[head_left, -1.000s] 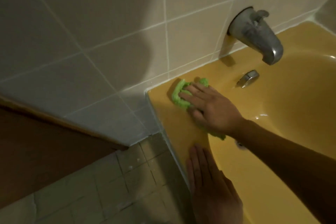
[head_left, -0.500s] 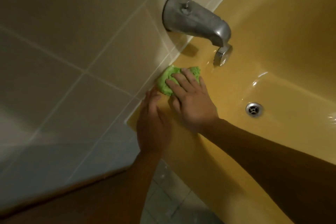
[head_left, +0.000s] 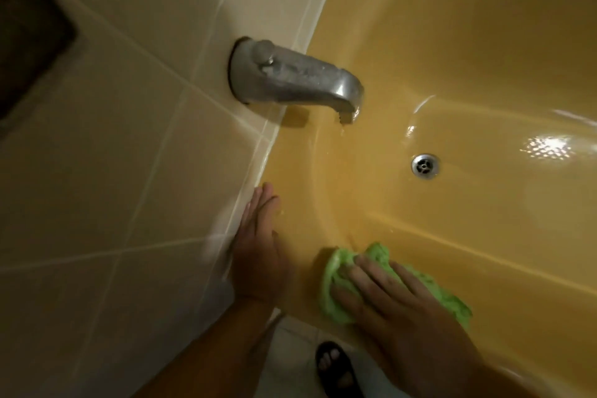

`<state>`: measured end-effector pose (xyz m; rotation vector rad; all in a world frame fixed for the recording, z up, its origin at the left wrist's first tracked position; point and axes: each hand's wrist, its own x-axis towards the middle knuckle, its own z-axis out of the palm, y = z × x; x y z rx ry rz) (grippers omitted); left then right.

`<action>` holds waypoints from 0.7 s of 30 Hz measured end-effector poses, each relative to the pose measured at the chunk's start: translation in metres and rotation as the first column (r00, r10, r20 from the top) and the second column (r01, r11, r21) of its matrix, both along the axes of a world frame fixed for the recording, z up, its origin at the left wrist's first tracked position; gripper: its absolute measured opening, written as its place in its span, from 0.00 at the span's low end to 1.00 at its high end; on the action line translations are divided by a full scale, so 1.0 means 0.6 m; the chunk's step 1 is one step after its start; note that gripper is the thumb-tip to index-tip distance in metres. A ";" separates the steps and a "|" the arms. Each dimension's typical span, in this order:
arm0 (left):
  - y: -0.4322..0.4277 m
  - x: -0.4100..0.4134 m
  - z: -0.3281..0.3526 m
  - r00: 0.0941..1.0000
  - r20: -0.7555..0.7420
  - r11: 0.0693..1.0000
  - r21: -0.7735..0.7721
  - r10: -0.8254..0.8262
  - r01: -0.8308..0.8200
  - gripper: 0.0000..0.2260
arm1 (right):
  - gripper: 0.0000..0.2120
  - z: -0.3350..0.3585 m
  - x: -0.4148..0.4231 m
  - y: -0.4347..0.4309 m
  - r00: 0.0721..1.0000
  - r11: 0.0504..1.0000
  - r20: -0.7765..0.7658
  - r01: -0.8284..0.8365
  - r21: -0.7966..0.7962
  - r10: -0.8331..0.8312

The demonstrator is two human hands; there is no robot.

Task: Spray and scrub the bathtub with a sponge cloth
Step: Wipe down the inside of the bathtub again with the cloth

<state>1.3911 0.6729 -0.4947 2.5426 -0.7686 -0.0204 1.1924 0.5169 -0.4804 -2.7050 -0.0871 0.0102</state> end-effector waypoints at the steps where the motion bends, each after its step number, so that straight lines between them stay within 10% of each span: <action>1: 0.001 0.011 -0.001 0.997 0.024 0.997 0.018 -0.077 0.076 0.24 | 0.25 0.004 -0.018 0.011 0.999 0.998 -0.003 0.037 -0.052 -0.037; 10: 0.003 0.047 0.001 0.958 -0.007 0.953 0.093 -0.288 0.287 0.21 | 0.33 0.027 0.101 0.136 0.778 0.792 -0.148 0.601 -0.110 -0.611; 13: 0.001 0.048 -0.001 0.767 0.014 0.761 0.136 -0.641 0.634 0.21 | 0.33 0.026 0.004 0.137 0.679 0.692 -0.136 0.701 -0.172 -0.722; 18: -0.017 0.037 -0.006 0.476 0.017 0.473 0.148 -0.879 0.869 0.20 | 0.28 0.001 -0.106 0.107 0.042 0.040 0.004 0.970 -0.240 -0.999; 21: -0.027 0.014 -0.011 0.381 0.031 0.382 0.143 -0.924 0.913 0.19 | 0.31 -0.003 -0.071 0.148 0.062 0.054 0.032 0.974 -0.219 -0.998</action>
